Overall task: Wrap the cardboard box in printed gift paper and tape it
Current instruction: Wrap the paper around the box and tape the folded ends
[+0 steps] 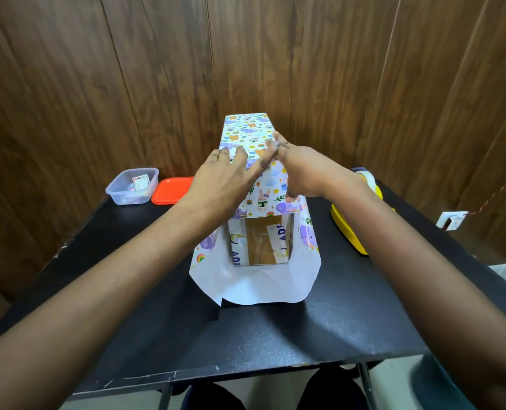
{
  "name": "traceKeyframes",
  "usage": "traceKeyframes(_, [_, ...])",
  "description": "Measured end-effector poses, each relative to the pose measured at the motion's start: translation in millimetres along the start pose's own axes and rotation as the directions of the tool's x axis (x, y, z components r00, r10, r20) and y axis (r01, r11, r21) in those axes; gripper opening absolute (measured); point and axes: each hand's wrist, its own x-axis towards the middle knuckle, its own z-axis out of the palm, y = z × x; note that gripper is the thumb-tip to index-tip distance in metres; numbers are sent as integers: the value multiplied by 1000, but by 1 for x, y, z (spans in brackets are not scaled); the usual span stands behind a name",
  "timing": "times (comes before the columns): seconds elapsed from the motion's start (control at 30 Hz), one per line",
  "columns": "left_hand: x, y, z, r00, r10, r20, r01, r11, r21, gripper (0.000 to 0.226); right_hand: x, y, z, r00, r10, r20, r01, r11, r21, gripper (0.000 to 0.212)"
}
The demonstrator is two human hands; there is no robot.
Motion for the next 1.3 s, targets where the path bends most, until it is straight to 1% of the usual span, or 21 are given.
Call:
traceKeyframes(0.07, [-1,-1,-2,999,32,9,-32,999,-11,104,-1,2,4,998,68,10,-68,993,97,99])
traceKeyframes(0.13, [-1,-2,-4,998,55,9,-55,998,-2,99,-3,6,6,997,72,-15,-67,971,229,80])
traceKeyframes(0.17, [-1,-2,-5,998,63,12,-63,998,3,97,-3,9,6,998,51,-20,-41,938,343,67])
traceKeyframes(0.2, [-1,-2,-5,997,72,16,-72,997,8,95,-4,14,5,1000,21,8,-22,858,513,56])
traceKeyframes(0.27, [0,-2,-5,996,81,24,-81,996,19,93,-10,25,1,991,-78,111,-56,508,860,51])
traceKeyframes(0.33, [0,-2,-5,996,85,29,-85,996,19,95,-19,42,-1,988,-72,135,-121,176,977,62])
traceKeyframes(0.37, [0,-2,-6,996,88,33,-88,996,18,96,-22,52,0,993,-4,115,-115,64,991,66])
traceKeyframes(0.4, [-1,-1,-6,995,90,38,-91,996,19,97,-24,65,5,990,103,95,-97,16,995,65])
traceKeyframes(0.43, [0,-1,-6,995,93,40,-94,995,17,97,-24,79,12,966,242,89,-104,50,993,61])
traceKeyframes(0.47, [-1,-1,-6,995,93,41,-94,995,17,97,-23,95,22,917,390,80,-164,188,968,54])
traceKeyframes(0.5, [0,0,-6,994,97,39,-98,995,13,97,-24,110,32,850,523,68,-306,384,871,45])
traceKeyframes(0.53, [-1,-2,-6,995,95,38,-95,995,15,98,-23,125,46,790,610,64,-458,518,723,38])
traceKeyframes(0.57, [0,-1,-6,995,98,30,-98,995,15,99,-26,138,59,744,662,88,-579,573,581,36])
traceKeyframes(0.6, [-1,-2,-6,995,99,27,-99,995,18,101,-28,145,70,714,685,145,-648,568,506,39])
traceKeyframes(0.67, [-1,-2,-5,995,99,26,-99,995,21,103,-34,149,82,690,682,244,-673,480,563,47])
traceKeyframes(0.83, [-2,-3,-5,995,96,35,-97,995,37,104,-32,155,79,657,711,249,-563,243,790,37])
traceKeyframes(0.9, [-2,-3,-5,995,94,40,-95,995,33,105,-31,160,78,663,689,293,-539,167,825,44])
traceKeyframes(0.97, [-1,-3,-4,995,90,40,-91,995,26,106,-33,161,76,674,675,300,-515,137,846,41])
traceKeyframes(1.07, [-1,-3,-1,996,82,28,-82,997,9,104,-42,160,63,695,684,221,-421,137,897,13])
traceKeyframes(1.13, [0,-4,1,997,76,19,-76,997,17,105,-50,161,60,692,692,204,-401,135,906,18])
traceKeyframes(1.3, [-1,-4,2,997,77,11,-77,997,6,108,-68,157,93,662,643,386,-495,-11,869,26])
